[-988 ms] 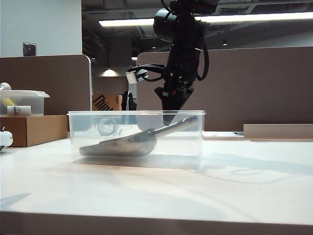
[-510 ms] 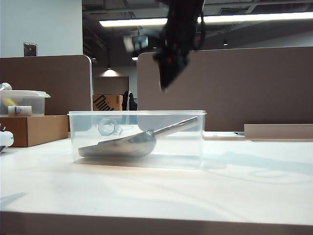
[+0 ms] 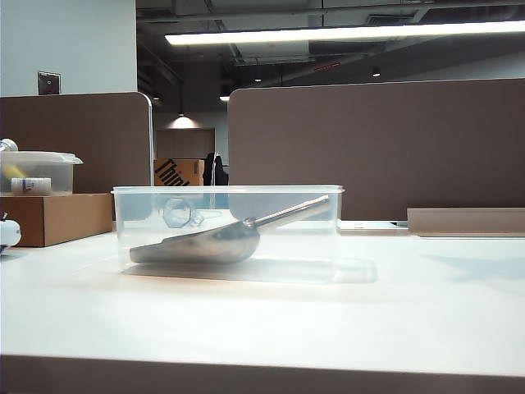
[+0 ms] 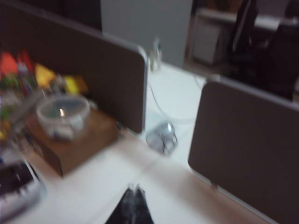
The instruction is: Pick up the metal ice scoop from the table and place it inside the transparent plastic box.
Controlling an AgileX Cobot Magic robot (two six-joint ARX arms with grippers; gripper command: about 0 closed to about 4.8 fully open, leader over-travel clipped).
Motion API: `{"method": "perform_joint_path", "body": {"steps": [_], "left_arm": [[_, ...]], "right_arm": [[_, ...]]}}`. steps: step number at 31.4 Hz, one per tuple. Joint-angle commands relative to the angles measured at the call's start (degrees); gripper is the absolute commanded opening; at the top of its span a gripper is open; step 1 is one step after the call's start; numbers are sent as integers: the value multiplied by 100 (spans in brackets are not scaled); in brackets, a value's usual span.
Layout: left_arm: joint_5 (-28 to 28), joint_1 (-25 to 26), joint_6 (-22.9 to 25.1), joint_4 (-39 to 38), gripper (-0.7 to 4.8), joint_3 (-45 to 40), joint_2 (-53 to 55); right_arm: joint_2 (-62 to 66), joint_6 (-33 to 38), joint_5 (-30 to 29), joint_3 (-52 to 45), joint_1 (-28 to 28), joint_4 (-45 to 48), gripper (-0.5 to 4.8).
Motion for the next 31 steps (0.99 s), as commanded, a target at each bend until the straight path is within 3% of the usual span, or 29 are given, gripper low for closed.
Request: {"method": "perform_joint_path", "body": {"steps": [1, 16, 31], "left_arm": [[9, 181, 2, 74, 21, -2, 4], [13, 199, 2, 77, 21, -2, 4], [13, 199, 2, 74, 21, -2, 4]], "right_arm": [[-352, 140, -44, -4, 96, 439, -2], [-2243, -125, 772, -645, 140, 339, -1], [-2621, -122, 723, -640, 142, 345, -1]]}}
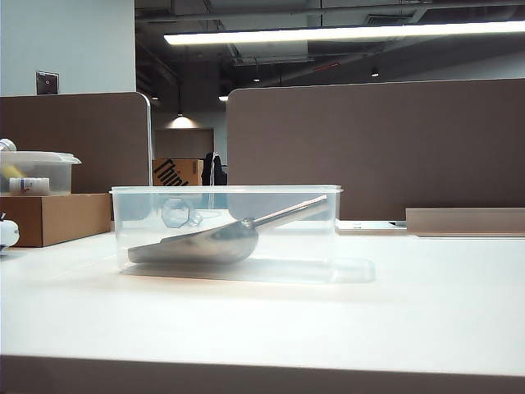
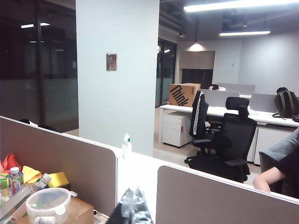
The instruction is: Pick up the metal ice scoop from the table and place it inside the transparent plastic box.
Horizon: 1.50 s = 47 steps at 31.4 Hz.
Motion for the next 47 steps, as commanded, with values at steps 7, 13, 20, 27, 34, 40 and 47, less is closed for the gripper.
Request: {"method": "perform_joint_path", "body": {"steps": [7, 13, 20, 27, 34, 40, 47], "left_arm": [[11, -11, 2, 77, 21, -2, 2], [9, -11, 2, 77, 21, -2, 2], [11, -11, 2, 74, 21, -2, 2], [11, -11, 2, 77, 21, -2, 2], [13, -11, 2, 77, 21, -2, 2], [9, -11, 2, 77, 21, -2, 2], [9, -11, 2, 77, 21, -2, 2]], "right_arm": [[9, -17, 0, 11, -2, -7, -1], [-278, -367, -28, -50, -562, -612, -1], [-1397, -286, -435, -1419, -1353, -1152, -1], [-3062, -120, -498, -4288, -2343, -522, -1], [-4907, 190, -522, -7770, -2682, 761, -1], [-6065, 1054, -529, -9772, -2876, 1812, -1], [-6387, 1679, -531, -10358, -2948, 1985, -1]]}}
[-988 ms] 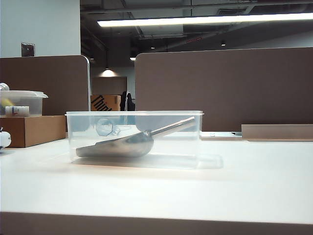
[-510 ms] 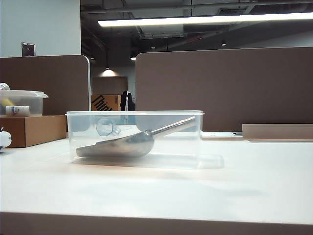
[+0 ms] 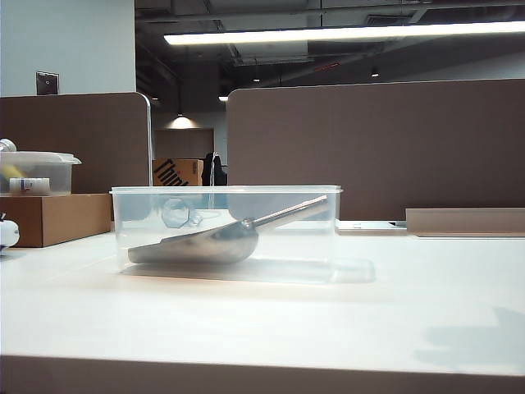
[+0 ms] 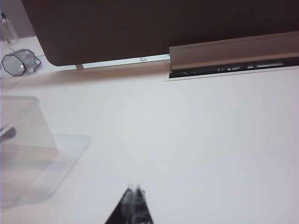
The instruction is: Pick up the metal ice scoop from the table and place it inside the transparent plastic box.
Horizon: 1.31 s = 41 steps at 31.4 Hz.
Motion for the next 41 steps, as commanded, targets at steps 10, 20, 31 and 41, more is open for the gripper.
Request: {"method": "perform_joint_path", "body": {"steps": [10, 20, 31, 41], "left_arm": [[11, -11, 2, 74, 21, -2, 7], [13, -11, 2, 77, 21, -2, 7], [13, -11, 2, 77, 21, -2, 7], [11, -11, 2, 74, 21, -2, 7]], "right_arm": [[-262, -291, 11, -284, -7, 507, -1], [-289, -387, -22, -374, -481, 610, -1], [-289, -713, -63, -374, -706, 610, -1], [-289, -756, -131, -374, -706, 590, -1]]}}
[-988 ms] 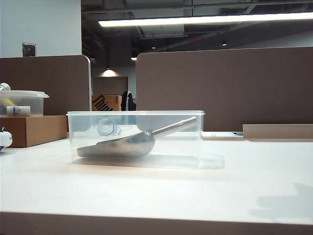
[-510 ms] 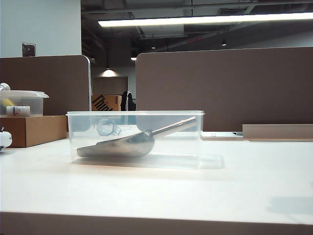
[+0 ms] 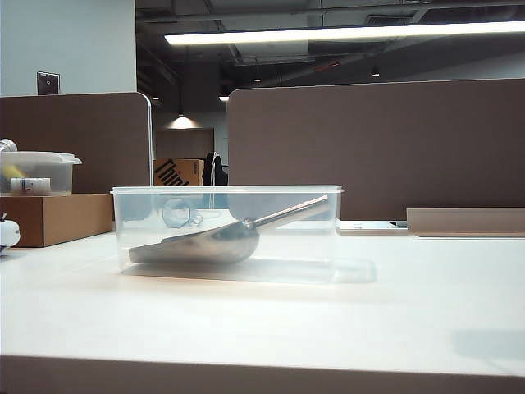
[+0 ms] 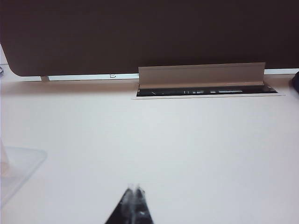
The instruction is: Pick up the metal ice scoop from the table and place it inside the transparent plastic box.
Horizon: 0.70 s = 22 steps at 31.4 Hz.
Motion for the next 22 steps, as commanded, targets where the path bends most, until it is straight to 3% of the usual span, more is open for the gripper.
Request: {"method": "perform_joint_path", "body": {"steps": [1, 22], "left_arm": [[13, -11, 2, 77, 21, -2, 7], [11, -11, 2, 77, 21, -2, 4]], "right_arm": [[0, -57, -83, -22, 4, 90, -1], [0, -299, -199, -20, 11, 52, -1]]}}
